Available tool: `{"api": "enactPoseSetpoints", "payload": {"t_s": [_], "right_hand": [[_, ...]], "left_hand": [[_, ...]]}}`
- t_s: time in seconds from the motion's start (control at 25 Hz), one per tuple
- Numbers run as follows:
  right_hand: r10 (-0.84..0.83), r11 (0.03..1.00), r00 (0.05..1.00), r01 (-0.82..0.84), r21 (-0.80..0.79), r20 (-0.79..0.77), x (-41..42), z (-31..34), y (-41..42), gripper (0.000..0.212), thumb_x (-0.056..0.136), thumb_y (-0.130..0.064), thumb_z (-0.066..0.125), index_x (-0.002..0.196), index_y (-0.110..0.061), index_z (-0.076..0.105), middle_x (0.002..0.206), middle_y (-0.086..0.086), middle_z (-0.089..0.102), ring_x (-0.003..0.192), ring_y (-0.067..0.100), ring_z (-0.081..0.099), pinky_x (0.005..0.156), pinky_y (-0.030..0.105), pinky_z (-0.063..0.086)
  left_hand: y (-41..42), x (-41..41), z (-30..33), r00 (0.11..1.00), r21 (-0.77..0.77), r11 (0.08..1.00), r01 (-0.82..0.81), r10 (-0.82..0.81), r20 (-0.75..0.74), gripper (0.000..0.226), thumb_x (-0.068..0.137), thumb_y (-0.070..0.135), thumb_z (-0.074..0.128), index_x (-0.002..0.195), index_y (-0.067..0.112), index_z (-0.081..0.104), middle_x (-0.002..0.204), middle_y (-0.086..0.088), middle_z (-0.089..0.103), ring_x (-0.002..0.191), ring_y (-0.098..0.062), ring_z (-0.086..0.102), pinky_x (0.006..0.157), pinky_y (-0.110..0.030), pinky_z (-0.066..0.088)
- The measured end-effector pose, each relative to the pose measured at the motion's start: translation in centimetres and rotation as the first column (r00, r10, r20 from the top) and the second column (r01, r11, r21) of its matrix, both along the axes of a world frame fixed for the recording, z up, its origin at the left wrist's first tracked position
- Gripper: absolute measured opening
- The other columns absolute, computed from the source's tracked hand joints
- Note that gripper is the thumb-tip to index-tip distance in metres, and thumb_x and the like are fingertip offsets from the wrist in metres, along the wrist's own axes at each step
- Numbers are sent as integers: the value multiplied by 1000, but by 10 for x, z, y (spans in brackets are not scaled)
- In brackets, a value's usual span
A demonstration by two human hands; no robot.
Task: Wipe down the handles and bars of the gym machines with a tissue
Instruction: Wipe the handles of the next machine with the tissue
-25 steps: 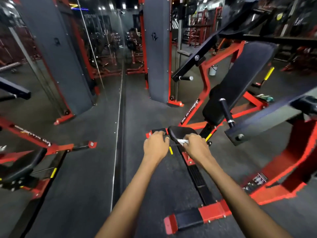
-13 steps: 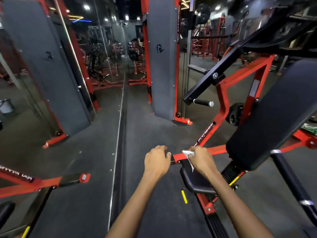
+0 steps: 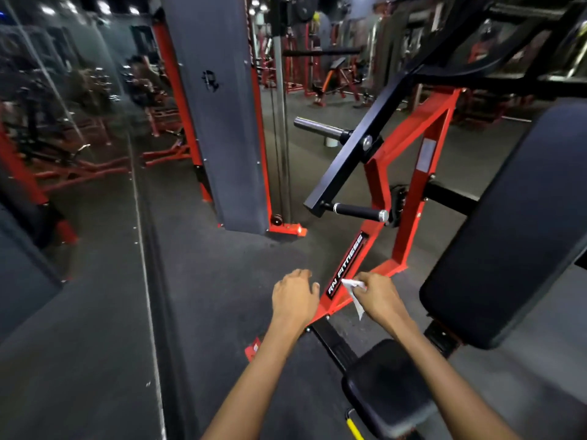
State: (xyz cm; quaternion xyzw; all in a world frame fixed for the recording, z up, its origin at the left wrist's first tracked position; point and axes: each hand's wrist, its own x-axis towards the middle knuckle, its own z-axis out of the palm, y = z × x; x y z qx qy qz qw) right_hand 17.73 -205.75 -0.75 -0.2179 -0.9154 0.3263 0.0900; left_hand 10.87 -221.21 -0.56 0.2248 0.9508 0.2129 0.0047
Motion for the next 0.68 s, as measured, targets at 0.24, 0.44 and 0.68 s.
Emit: {"api": "enactPoseSetpoints", "payload": {"t_s": [0.24,0.44,0.68], "right_hand": [[-164,981,981,152,-120,-101,-134,-31,40,15,83,-6,57,87,-8,71,72,9,62,70,20,54,57,25,26],[-454,831,870,337,-442,-192,-236,-39,88,13,87,-4,55,83,-12,64,76,7,60,73,19,52,61,24,40],[-747,391,659,327,-860,-89,-296,-61,135,17,87,1,58,101,-8,62,82,7,64,68,17,58,59,26,48]], "left_hand": [[46,-147,-20,988,-24,989,147,-148,-34,37,98,28,46,130,13,53,135,-4,55,121,-25,53,99,-34,38],[99,-273,-16,961,-37,964,263,-265,-77,40,98,26,46,136,13,49,139,-4,51,125,-23,49,103,-33,35],[179,-373,-40,902,91,900,427,-418,-104,51,92,15,54,141,5,43,146,-13,43,136,-28,39,113,-38,27]]}}
